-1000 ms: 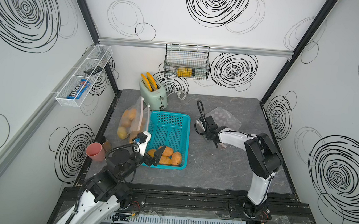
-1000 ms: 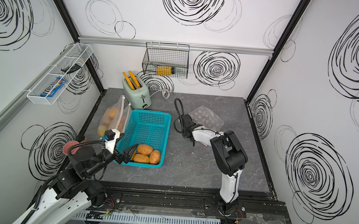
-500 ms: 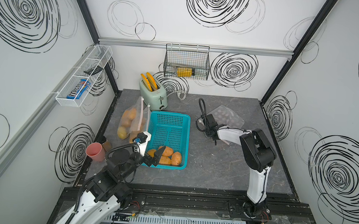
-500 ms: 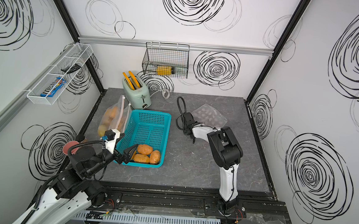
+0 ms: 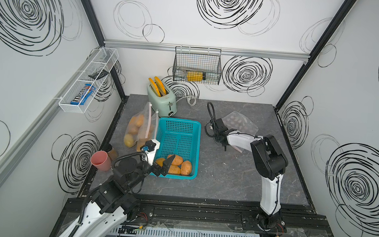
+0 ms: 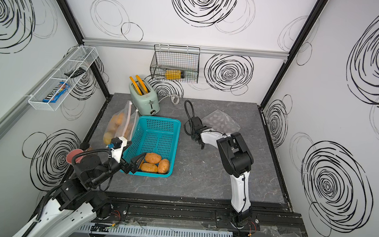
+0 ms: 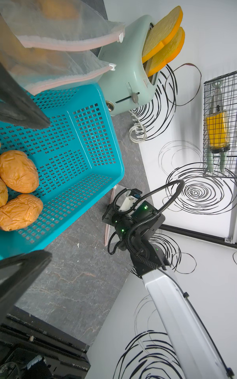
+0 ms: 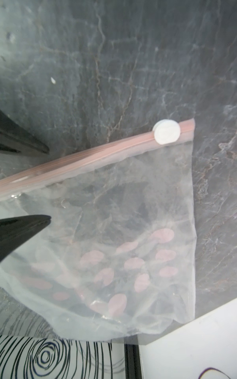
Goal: Put the potatoes into a zipper bag and zip it
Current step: Pick up the zipper food storage bag at the center of the board.
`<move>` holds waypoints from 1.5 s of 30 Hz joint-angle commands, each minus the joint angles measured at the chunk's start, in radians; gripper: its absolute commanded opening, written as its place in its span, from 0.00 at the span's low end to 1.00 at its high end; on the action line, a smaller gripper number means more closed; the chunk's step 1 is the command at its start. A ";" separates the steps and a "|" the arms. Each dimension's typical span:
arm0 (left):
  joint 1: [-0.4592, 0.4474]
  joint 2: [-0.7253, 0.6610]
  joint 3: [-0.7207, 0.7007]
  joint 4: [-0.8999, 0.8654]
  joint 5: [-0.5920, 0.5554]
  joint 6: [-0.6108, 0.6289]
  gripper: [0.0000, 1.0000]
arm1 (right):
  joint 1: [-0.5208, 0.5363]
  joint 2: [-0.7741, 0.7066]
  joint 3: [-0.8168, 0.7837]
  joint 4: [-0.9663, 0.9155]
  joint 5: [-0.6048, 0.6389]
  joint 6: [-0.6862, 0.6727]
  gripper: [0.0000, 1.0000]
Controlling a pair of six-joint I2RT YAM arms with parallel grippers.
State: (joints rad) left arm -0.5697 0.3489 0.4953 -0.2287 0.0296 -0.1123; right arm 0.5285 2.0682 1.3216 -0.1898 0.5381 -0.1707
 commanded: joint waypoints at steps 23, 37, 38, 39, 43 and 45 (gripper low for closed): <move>-0.009 0.008 -0.011 0.062 0.015 0.006 0.96 | 0.017 0.081 -0.028 0.023 0.310 -0.114 0.40; -0.010 0.012 -0.011 0.060 0.015 0.006 0.96 | 0.014 0.068 -0.035 0.011 0.223 -0.073 0.12; -0.010 0.012 -0.011 0.059 0.014 0.006 0.96 | 0.013 0.051 -0.032 -0.002 0.189 -0.051 0.09; -0.010 0.011 -0.011 0.060 0.011 0.005 0.96 | 0.011 0.028 -0.031 -0.013 0.154 -0.023 0.07; -0.012 0.007 -0.008 0.059 0.005 -0.001 0.96 | 0.005 -0.076 -0.040 -0.044 0.005 0.076 0.00; -0.018 0.005 -0.008 0.064 0.002 -0.010 0.96 | -0.001 -0.137 -0.047 -0.070 -0.092 0.140 0.00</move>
State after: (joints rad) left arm -0.5766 0.3553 0.4953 -0.2150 0.0360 -0.1131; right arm 0.5320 2.0384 1.2839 -0.2043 0.6174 -0.1463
